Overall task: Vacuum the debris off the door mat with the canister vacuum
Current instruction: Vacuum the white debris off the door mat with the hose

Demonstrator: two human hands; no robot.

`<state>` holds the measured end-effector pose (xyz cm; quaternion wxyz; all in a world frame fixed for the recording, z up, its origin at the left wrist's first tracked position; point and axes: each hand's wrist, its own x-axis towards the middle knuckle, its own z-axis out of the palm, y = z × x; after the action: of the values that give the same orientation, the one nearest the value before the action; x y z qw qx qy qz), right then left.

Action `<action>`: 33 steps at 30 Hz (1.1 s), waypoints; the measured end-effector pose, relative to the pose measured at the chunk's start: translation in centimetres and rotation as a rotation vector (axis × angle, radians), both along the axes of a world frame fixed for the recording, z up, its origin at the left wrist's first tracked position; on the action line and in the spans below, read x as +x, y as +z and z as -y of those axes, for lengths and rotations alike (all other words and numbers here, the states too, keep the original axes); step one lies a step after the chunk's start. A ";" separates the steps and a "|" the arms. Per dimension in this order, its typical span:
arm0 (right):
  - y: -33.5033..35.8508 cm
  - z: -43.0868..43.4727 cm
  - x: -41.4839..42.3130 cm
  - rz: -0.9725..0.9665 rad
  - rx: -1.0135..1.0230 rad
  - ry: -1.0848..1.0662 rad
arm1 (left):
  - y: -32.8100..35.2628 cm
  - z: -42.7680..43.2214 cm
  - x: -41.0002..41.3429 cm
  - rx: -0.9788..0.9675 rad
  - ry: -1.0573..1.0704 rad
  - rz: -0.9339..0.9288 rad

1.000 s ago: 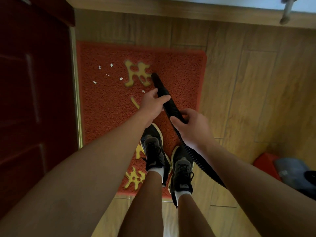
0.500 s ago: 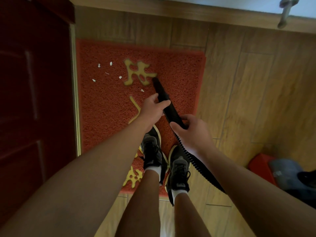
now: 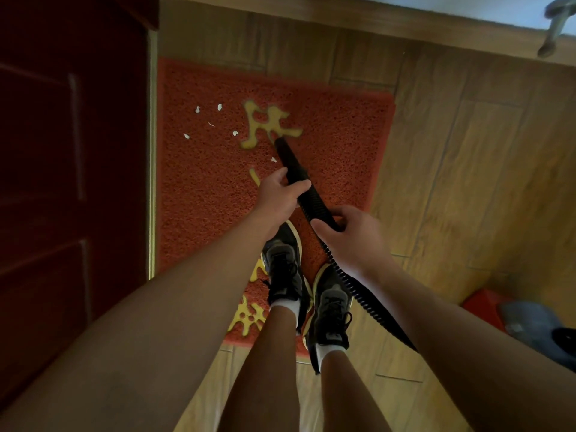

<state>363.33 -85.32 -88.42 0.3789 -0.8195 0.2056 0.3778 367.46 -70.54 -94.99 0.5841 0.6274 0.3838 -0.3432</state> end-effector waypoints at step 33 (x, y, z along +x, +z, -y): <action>0.6 -0.7 -2.7 -0.019 -0.008 0.150 | 0.2 -1.6 -5.2 0.013 0.065 -0.056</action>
<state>360.63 -84.62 -87.83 0.3442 -0.8304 0.1487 0.4121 362.31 -68.92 -94.84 0.5800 0.6085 0.4225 -0.3389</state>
